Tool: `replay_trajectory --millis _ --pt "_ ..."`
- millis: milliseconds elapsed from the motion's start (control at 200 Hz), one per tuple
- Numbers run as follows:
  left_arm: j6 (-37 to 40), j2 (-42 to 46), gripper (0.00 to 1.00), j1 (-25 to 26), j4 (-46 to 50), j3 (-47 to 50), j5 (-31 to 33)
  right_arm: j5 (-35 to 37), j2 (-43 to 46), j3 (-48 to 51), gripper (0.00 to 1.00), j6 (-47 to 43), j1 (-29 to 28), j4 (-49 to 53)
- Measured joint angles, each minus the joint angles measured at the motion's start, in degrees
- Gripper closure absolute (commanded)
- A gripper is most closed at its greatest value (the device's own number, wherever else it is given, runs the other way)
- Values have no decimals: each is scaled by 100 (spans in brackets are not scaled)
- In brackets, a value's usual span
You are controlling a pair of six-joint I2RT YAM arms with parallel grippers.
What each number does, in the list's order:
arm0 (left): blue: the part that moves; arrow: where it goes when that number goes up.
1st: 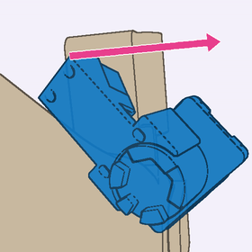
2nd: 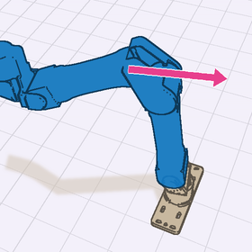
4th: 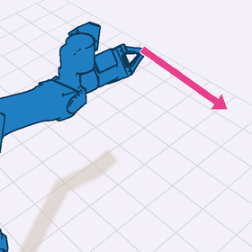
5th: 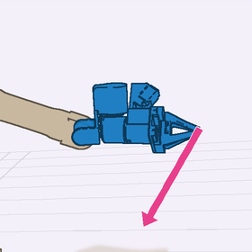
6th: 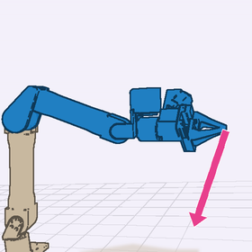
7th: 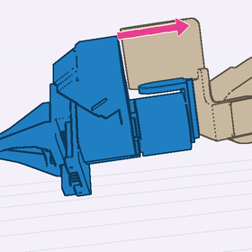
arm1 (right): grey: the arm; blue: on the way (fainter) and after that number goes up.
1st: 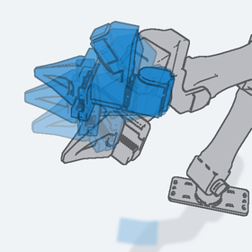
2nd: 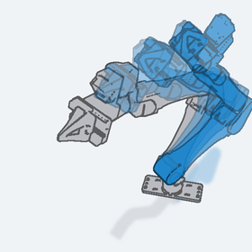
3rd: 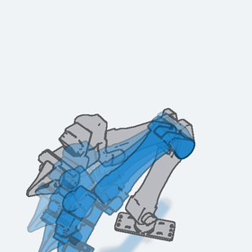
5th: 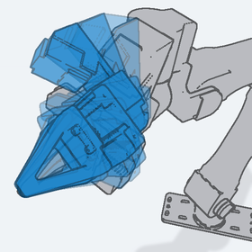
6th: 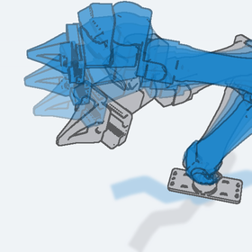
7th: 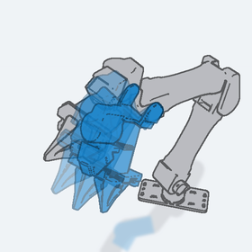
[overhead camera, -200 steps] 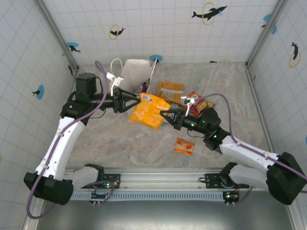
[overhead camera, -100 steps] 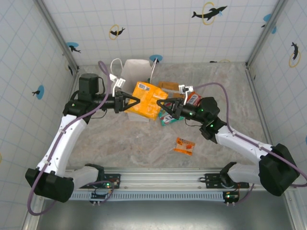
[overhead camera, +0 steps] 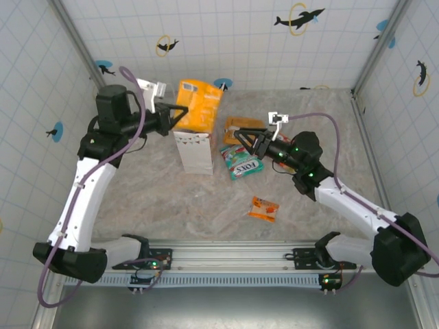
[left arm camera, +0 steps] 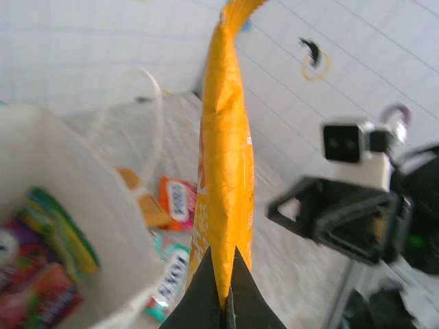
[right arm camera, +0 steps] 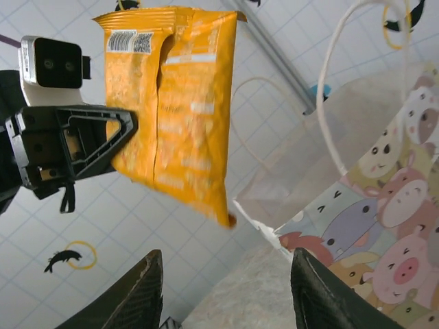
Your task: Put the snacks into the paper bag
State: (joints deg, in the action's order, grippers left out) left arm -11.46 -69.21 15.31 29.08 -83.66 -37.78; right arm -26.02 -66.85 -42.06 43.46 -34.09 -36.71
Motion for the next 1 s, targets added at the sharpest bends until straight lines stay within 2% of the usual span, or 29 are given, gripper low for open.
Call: replay_trajectory --millis 160,410,615,831,1001 --pt "-85 -234 97 0 31 -636 1128 98 157 20 49 -111 7 195" --pt "-33 -1228 96 50 800 -1652 2129 245 184 96 49 -284 42 754" --pt "166 -1836 95 492 1478 -1827 2874 442 195 98 49 -315 120 1147" --pt "352 -2594 91 1014 2133 -2699 3755 516 208 98 49 -345 151 1482" --pt "398 -2942 88 1290 2413 -2946 4293 570 232 98 49 -409 199 1812"
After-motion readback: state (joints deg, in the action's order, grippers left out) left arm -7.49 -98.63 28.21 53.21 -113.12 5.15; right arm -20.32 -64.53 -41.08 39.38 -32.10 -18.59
